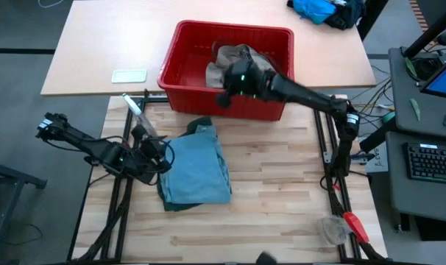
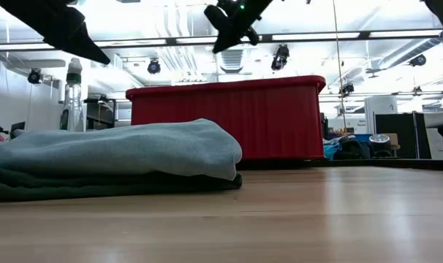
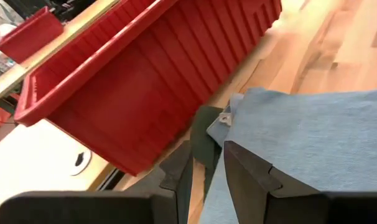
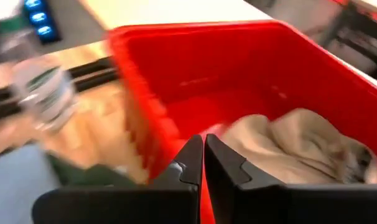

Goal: Fold Laundry from Bin
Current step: Fold the light brown shorts

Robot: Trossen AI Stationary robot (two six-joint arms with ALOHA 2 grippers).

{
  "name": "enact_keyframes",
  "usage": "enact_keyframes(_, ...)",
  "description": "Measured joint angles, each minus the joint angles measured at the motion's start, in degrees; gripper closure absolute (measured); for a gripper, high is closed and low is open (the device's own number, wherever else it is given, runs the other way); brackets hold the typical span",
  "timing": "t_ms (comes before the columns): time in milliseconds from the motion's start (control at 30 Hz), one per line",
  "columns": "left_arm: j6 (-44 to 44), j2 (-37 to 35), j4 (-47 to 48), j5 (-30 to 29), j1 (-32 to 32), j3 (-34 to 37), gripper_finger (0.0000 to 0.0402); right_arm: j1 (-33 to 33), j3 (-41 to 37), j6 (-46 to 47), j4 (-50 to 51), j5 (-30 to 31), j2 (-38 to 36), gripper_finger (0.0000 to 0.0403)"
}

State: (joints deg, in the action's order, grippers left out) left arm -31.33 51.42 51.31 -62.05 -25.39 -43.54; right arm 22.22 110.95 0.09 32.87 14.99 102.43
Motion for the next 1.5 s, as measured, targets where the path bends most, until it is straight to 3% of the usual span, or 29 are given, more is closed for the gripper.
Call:
enact_keyframes(167,-0.04,-0.20,1.02,-0.49,0.00,0.92,0.0326,6.88,5.19,2.41,1.77,0.22,2.44,0.0394)
enact_keyframes(567,-4.30,-0.15,1.05,-0.41,0.00,4.25,0.0326,20.53,8.59,10.30,11.98,-4.14,13.80,0.0394)
enact_keyframes(800,-4.56,-0.17,1.02,-0.43,0.00,4.25,0.0326,24.61,15.85,11.96,20.02,-18.38,23.67,0.0394)
enact_keyframes(967,-5.03,-0.17,1.00,-0.43,0.00,4.25,0.0326,25.02,23.24,11.90,22.14,-22.17,29.76,0.0388)
enact_keyframes(1133,-5.22,-0.15,0.99,-0.44,0.00,4.25,0.0326,24.94,23.42,11.90,19.04,-23.54,31.52,0.0346)
enact_keyframes(1500,-5.22,-0.09,0.98,-1.92,0.00,4.25,0.0326,24.59,23.37,11.72,14.48,-24.02,32.01,0.0186)
